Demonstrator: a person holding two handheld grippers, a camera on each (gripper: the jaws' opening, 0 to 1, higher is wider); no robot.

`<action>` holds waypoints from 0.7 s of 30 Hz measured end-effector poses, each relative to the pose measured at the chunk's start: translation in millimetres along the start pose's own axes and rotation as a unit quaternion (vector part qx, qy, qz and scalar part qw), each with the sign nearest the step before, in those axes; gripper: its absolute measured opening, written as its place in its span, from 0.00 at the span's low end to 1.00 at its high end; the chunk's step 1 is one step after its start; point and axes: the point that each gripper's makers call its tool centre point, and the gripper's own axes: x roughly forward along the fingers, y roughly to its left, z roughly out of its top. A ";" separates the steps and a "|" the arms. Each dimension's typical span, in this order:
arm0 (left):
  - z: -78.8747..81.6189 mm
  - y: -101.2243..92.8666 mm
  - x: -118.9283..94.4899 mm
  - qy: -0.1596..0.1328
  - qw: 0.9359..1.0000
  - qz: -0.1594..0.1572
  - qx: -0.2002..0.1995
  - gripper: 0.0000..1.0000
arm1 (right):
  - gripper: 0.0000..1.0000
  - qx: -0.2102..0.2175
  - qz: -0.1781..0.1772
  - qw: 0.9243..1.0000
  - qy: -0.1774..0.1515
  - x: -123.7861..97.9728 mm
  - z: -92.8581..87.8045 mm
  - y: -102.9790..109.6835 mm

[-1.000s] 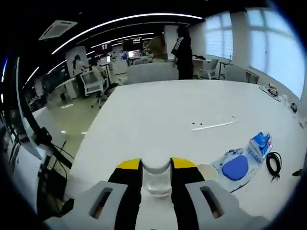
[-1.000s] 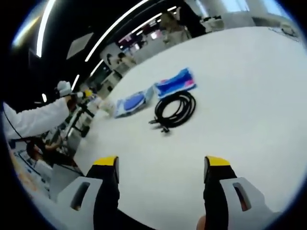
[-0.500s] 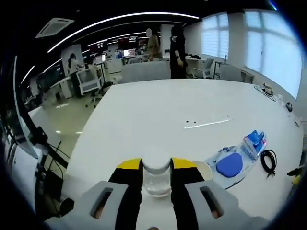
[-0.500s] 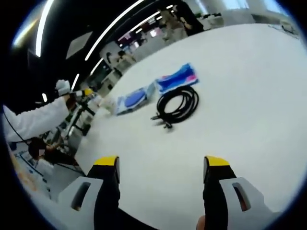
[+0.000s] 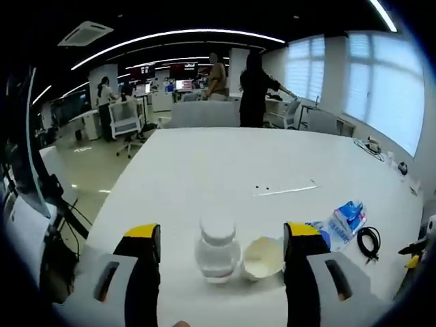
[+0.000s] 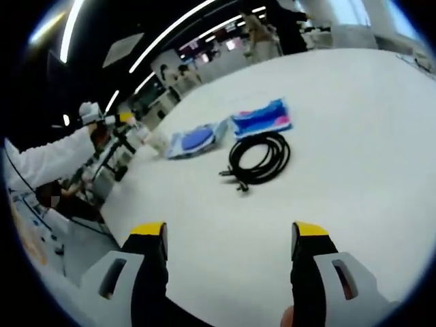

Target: Arrange the tabletop items into an orderly group along one side of the table until the central work area is clear of visible clutter.

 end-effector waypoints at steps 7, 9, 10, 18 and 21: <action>-41.6 -8.2 -49.0 0.019 1.000 -0.020 -0.010 0.82 | 0.81 -0.019 -0.004 1.000 0.000 -7.8 6.8 -5.4; -51.9 -11.4 -62.0 0.022 0.999 -0.026 -0.016 0.85 | 0.83 -0.022 -0.005 1.000 -0.003 -10.1 9.2 -6.0; -55.5 -12.4 -66.4 0.022 0.999 -0.029 -0.020 0.87 | 0.85 -0.021 -0.004 1.000 -0.005 -11.4 10.6 -5.8; -87.0 -45.4 -102.4 0.035 0.995 -0.084 -0.049 1.00 | 0.99 0.003 0.006 1.000 -0.003 -15.1 6.3 -3.7; -96.7 -54.9 -112.8 0.041 0.993 -0.098 -0.050 1.00 | 0.99 0.007 0.009 1.000 0.000 -18.1 3.5 -3.2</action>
